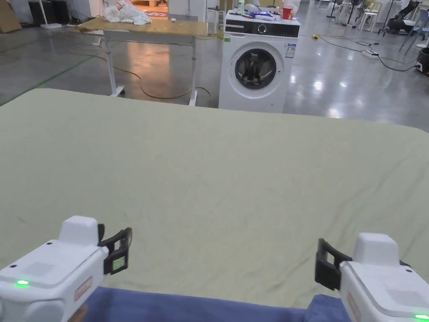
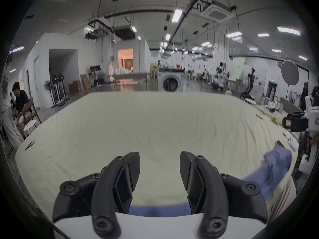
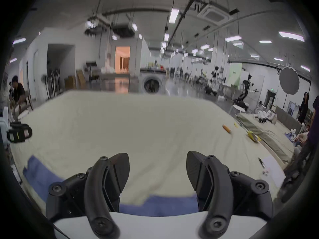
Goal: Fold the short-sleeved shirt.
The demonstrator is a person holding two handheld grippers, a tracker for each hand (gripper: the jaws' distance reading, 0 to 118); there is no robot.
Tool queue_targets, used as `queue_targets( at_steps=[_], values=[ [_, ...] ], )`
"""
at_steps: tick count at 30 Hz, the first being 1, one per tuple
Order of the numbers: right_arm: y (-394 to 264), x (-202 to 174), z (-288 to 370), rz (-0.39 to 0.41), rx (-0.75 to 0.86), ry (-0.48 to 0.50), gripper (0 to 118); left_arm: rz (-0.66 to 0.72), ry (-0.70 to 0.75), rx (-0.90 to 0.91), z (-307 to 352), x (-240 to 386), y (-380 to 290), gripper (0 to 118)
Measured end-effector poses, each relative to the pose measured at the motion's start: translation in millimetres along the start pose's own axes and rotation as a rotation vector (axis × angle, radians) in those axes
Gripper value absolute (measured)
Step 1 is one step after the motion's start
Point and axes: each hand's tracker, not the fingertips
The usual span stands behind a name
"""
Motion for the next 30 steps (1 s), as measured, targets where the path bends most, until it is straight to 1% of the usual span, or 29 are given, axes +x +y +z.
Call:
queue_targets(
  at_steps=[2,4,5,6,7,8,9,10,11,12,14,17,19,20,22,23,25,26,27,29,30],
  values=[
    [6.7,-16.6,-8.2,-0.010,0.087,0.005,72,0.024,0.016,0.058,-5.4,10.0,6.8,50],
    [12.7,-28.5,-10.5,0.001,0.155,0.013,64,0.024,0.048,0.121,-6.8,18.7,13.3,49],
    [13.8,-34.1,-10.2,0.018,0.211,0.018,57,0.012,0.079,0.154,-5.0,22.3,16.5,49],
    [15.6,-38.5,-9.8,0.048,0.233,0.020,44,-0.009,0.092,0.182,-3.8,24.9,19.6,45],
    [17.9,-43.6,-9.1,0.057,0.246,-0.003,34,-0.029,0.113,0.202,-1.2,27.5,22.8,37],
    [18.4,-46.7,-7.4,0.024,0.270,-0.030,19,-0.041,0.116,0.234,1.9,33.5,25.2,28],
    [19.3,-48.4,-6.3,-0.001,0.294,-0.033,6,-0.040,0.115,0.274,5.7,34.3,25.3,18],
    [20.7,-50.0,-4.6,-0.027,0.306,-0.031,5,-0.046,0.125,0.297,9.3,35.8,26.4,9],
    [21.9,-51.6,-3.5,-0.036,0.313,-0.028,4,-0.064,0.131,0.310,12.5,37.2,28.5,3],
    [23.2,-52.9,-2.7,-0.040,0.316,-0.026,3,-0.075,0.133,0.313,15.2,40.3,30.6,1],
    [25.7,-54.6,-2.4,-0.044,0.322,-0.009,2,-0.101,0.144,0.338,23.0,39.1,34.1,0],
    [29.0,-56.9,-2.2,-0.027,0.327,-0.020,0,-0.117,0.130,0.333,34.9,30.2,43.1,0],
    [33.3,-56.8,-3.8,-0.029,0.325,-0.015,0,-0.157,0.140,0.296,43.3,17.5,47.1,0],
    [34.0,-56.7,-5.6,-0.025,0.318,-0.010,0,-0.158,0.121,0.249,44.7,5.8,48.7,0],
    [35.0,-57.0,-9.3,-0.013,0.310,0.005,0,-0.097,0.083,0.172,46.6,-24.5,42.3,0],
    [35.3,-57.7,-11.9,-0.001,0.299,0.012,0,-0.064,0.060,0.095,45.6,-42.4,38.5,0],
    [34.6,-59.1,-15.9,0.012,0.287,0.022,0,0.000,0.051,0.012,47.6,-76.9,24.8,0],
    [35.3,-61.1,-15.4,0.022,0.281,0.029,0,0.031,0.004,-0.047,44.7,-96.8,16.0,0],
    [34.8,-62.5,-17.3,0.033,0.272,0.032,0,0.069,-0.014,-0.106,42.8,-111.6,7.0,0],
    [33.6,-64.6,-21.9,0.053,0.252,0.045,0,0.166,-0.096,-0.217,35.6,-143.4,-16.7,0],
    [33.2,-65.1,-22.1,0.056,0.248,0.050,0,0.205,-0.123,-0.274,31.9,-157.9,-28.1,3]
  ],
)
